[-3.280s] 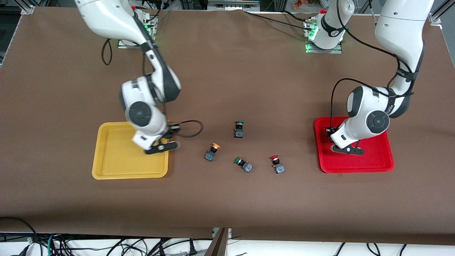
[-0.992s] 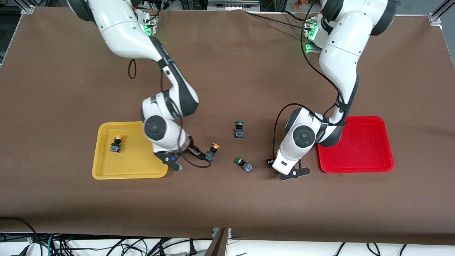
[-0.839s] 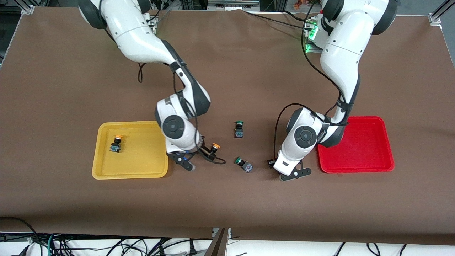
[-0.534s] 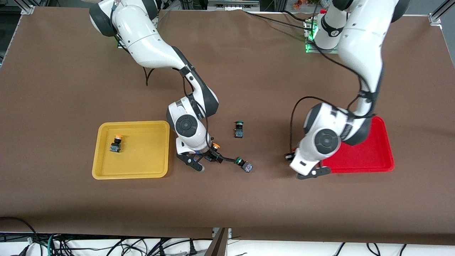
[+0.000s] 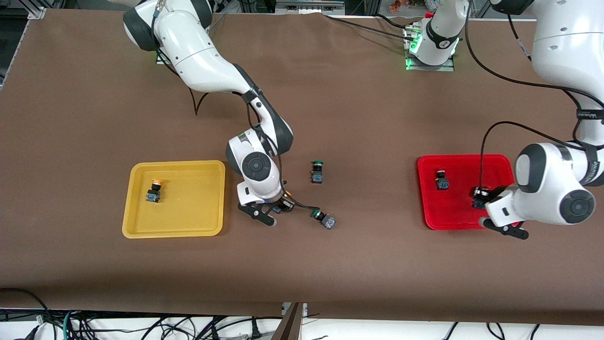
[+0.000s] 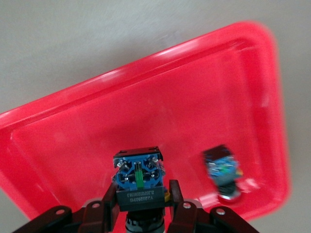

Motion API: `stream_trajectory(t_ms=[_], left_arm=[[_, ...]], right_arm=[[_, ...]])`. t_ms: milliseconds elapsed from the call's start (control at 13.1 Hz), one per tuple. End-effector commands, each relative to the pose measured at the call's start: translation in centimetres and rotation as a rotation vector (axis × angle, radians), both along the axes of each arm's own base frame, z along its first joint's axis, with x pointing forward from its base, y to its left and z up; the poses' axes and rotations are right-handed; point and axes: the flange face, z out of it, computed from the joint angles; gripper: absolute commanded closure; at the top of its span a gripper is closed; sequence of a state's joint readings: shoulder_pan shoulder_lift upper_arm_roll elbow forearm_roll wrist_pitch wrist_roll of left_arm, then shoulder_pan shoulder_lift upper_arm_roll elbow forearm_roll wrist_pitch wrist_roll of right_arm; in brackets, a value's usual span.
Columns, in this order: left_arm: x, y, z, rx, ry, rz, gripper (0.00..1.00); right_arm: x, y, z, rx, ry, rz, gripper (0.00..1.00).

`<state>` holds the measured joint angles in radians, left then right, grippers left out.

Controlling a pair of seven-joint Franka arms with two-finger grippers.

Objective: Place red and yellow buttons in trays
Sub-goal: 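Place the red button in the red tray while the right gripper grasps yellow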

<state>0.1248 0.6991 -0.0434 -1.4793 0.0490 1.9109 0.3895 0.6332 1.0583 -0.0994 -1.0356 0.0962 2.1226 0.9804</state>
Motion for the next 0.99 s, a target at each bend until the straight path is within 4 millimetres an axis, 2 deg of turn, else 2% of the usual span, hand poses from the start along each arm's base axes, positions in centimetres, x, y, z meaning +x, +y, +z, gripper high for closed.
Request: stream_trajectory(t_ms=[0,76,153,229,305,458,534,686,763,839,915], left_arm=[[-1.9,-0.9,-3.2,0.018,-0.049,-0.066,0.01],[-1.7,-0.9,-1.9,0.019,-0.066,-0.062,0.0],[-1.5,-1.1,0.3,0.02,-0.08,-0.061,0.0],[-1.0,-1.7,3.2,0.027,-0.106,-0.066,0.0],[-0.9,-3.0,6.2,0.027,-0.124,-0.07,0.0],[-1.7,-4.3,13.3,0.026,-0.166,-0.078,0.0],[-2.6,-4.7,17.5,0.034,-0.19,-0.081,0.0],[-5.3,-5.6,24.1,0.048,-0.187,-0.07,0.0],[-6.6,-5.2,28.1,0.055,-0.185,-0.054,0.0],[-8.2,-4.9,30.5,0.061,-0.139,-0.039,0.0],[-10.6,-5.8,33.9,0.052,-0.141,-0.012,0.0]], right_arm=[[2.7,-6.1,7.4,-0.006,0.075,0.106,1.0],[3.6,-9.5,8.4,-0.016,0.129,0.164,1.0],[4.2,-12.7,9.0,-0.022,0.181,0.209,1.0],[4.7,-14.8,9.3,-0.018,0.207,0.257,1.0],[4.8,-16.2,8.7,-0.019,0.23,0.314,1.0],[4.8,-20.6,6.1,-0.013,0.289,0.387,1.0],[4.6,-22.2,4.9,-0.005,0.315,0.411,1.0],[3.9,-22.6,3.3,-0.005,0.343,0.423,1.0],[3.7,-22.8,2.6,-0.005,0.343,0.419,0.93],[3.8,-23.3,2.6,-0.006,0.344,0.413,0.27],[4.2,-24.0,3.8,-0.006,0.329,0.412,0.0]])
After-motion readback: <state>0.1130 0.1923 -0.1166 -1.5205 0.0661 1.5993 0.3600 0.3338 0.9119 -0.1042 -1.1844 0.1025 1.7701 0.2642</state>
